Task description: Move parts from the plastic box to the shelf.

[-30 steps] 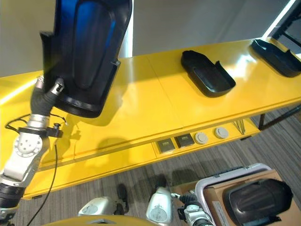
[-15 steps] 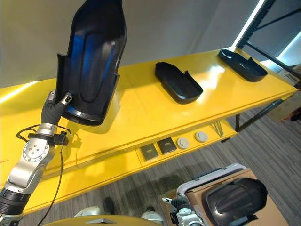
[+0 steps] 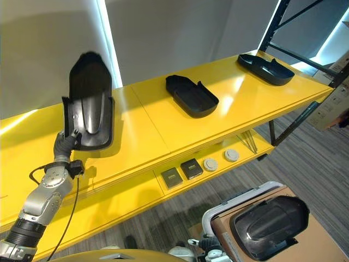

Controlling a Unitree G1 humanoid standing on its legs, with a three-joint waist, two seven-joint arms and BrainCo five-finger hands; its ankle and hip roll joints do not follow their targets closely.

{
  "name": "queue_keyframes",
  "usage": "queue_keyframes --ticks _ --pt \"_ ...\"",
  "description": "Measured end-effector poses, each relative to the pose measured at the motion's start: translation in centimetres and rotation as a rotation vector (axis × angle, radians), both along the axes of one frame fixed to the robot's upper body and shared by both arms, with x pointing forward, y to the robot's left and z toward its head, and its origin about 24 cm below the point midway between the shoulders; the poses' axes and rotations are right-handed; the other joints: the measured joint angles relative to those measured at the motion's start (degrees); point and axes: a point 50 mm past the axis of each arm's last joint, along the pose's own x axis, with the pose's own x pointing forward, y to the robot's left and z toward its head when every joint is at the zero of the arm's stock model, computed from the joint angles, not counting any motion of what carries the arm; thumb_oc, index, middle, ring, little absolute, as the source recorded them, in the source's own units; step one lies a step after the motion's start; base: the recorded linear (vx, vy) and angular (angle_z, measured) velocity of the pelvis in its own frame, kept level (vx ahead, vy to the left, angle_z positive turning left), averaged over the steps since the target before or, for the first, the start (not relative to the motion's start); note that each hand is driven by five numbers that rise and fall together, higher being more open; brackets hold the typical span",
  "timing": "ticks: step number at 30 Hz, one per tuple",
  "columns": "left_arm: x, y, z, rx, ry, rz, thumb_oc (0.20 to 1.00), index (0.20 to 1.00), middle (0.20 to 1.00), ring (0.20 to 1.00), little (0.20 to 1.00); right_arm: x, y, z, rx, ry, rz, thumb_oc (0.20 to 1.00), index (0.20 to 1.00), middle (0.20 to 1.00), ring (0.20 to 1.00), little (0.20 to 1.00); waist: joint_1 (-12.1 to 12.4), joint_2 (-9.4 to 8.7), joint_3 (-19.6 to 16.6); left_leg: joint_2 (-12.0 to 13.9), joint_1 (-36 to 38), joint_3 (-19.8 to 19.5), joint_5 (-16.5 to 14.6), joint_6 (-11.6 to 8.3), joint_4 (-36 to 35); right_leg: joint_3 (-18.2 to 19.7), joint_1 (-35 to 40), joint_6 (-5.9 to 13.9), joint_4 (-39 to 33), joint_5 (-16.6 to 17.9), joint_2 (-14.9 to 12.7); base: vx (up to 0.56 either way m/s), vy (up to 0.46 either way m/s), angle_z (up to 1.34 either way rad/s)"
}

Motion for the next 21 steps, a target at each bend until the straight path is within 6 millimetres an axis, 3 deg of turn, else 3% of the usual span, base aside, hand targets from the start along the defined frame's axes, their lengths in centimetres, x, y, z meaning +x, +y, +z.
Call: queue_keyframes --ticks 5,15,21 --pt "-0.2 1.2 -0.8 0.078 0.08 0.038 0.2 0.2 0.2 0.2 0.2 -0.1 0.0 0.0 -0.006 0.009 0.009 1.0 1.0 1.0 1.0 1.0 -0.6 0.29 0.2 0.0 0.2 0.1 0.1 0.17 0.0 0.1 0.0 -0.09 0.0 0.1 0.0 0.0 -0.003 -0.01" --pt "-0.5 1.7 -1.8 0.255 0.205 -0.009 0.2 0.2 0.2 0.2 0.2 0.3 -0.9 0.5 -0.018 0.003 0.053 1.0 1.0 1.0 1.0 1.0 -0.8 1.53 1.0 0.1 -0.5 0.2 -0.1 -0.07 0.0 0.2 -0.6 -0.2 0.0 -0.3 0.1 0.0 0.0 0.0" --pt "-0.8 2.3 -3.0 0.269 0.276 0.017 0.2 0.2 0.2 0.2 0.2 0.5 -0.9 0.7 -0.021 -0.001 0.098 1.0 1.0 1.0 1.0 1.0 -0.8 1.73 1.1 0.1 -0.5 0.3 -0.1 -0.05 0.0 0.2 -0.7 0.03 0.0 0.0 0.1 -0.01 0.0 0.0"
